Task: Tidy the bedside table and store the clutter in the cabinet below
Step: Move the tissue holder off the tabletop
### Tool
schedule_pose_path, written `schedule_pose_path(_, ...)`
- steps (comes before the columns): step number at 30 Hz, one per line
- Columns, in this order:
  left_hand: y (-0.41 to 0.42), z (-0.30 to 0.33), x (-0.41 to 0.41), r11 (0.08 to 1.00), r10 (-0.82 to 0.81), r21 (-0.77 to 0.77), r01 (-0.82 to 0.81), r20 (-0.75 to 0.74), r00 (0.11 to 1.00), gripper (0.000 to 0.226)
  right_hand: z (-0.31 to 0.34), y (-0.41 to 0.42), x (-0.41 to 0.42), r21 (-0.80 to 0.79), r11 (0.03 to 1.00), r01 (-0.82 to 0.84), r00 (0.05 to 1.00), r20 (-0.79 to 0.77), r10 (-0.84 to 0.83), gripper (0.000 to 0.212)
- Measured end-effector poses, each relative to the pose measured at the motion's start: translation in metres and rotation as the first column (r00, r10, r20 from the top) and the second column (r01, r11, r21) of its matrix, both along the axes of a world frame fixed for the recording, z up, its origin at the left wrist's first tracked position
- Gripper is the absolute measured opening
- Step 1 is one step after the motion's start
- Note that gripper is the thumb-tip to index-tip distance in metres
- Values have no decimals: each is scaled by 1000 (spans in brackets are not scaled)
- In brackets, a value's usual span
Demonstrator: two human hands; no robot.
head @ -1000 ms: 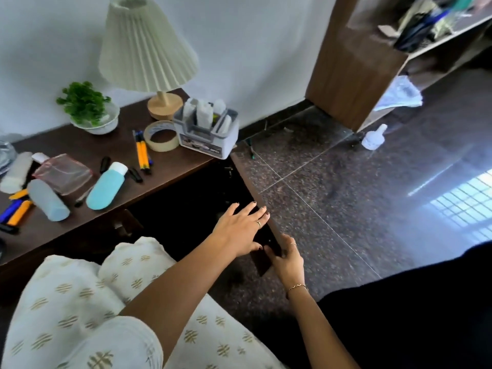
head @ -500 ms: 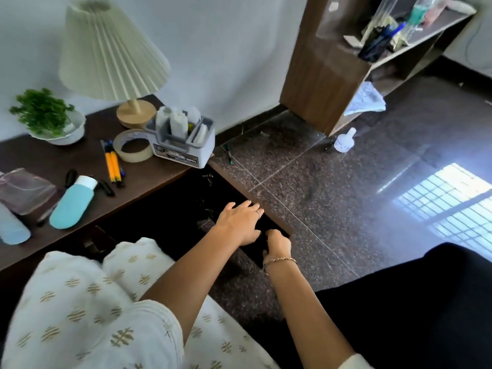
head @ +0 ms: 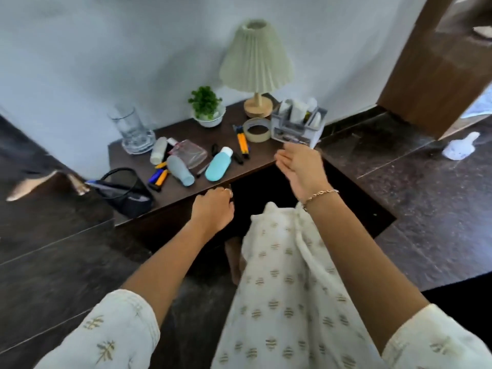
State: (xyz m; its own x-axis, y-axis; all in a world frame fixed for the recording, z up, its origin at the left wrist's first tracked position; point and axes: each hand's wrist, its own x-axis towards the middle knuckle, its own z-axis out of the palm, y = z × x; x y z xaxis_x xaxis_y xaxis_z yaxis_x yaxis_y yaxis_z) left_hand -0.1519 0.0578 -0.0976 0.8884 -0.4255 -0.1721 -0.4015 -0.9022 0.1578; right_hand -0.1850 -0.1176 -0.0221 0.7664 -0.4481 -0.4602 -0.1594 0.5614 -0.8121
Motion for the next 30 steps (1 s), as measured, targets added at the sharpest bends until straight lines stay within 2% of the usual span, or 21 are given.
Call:
schedule_pose_path(2, 25, -20, -5, 997, 62, 35, -62, 4, 998, 36, -14, 37, 15, 65, 989, -132, 990, -45, 135, 15)
schedule_pose_path(4, 40, -38, -7, 993, 114, 42, -114, 16, 993, 44, -46, 59, 30, 115, 976, -187, 962, -182, 205, 11)
schedule_pose_path(8, 47, -59, 0, 993, 86, 64, -95, 123, 989, 56, -105, 71, 54, -17, 935, -354, 854, -413, 316, 8)
schedule_pose_path(9, 47, -61, 3, 994, 73, 75, -84, 138, 988, 58, -114, 71, 58, -59, 903, -425, 822, -444, 357, 9)
schedule_pose_path(11, 45, -69, 7, 993, 54, 94, -69, 146, 988, 62, -130, 72, 70, -133, 825, -549, 783, -427, 452, 25)
schedule_pose_path(14, 44, -82, 8, 997, 31, 62, -43, 189, 982, 64, -134, 76, 85, -248, 730, -636, 752, -412, 515, 49)
schedule_pose_path(17, 45, -92, 10, 999, 20, 29, -27, 205, 979, 66, -152, 76, 92, -347, 611, -712, 697, -456, 553, 56)
schedule_pose_path(20, 48, -95, 9, 999, 23, 20, -28, 223, 975, 62, -162, 68, 84, -415, 555, -721, 689, -516, 510, 50)
schedule_pose_path(23, 51, -96, 1, 997, 72, 10, -76, 208, 976, 55, -152, 64, 68, -497, 443, -746, 665, -564, 489, 38)
schedule_pose_path(27, 58, -92, -21, 995, 88, -57, -82, 117, 989, 49, -146, 66, 37, -521, 331, -787, 616, -627, 477, 29)
schedule_pose_path(29, 66, -86, -35, 994, 41, -103, -31, 96, 995, 49, -137, 71, 17, -494, 198, -846, 522, -697, 491, 32)
schedule_pose_path(30, 73, -83, -44, 993, 27, -120, -17, 82, 996, 49, -131, 78, 6, -458, 106, -882, 446, -742, 500, 34)
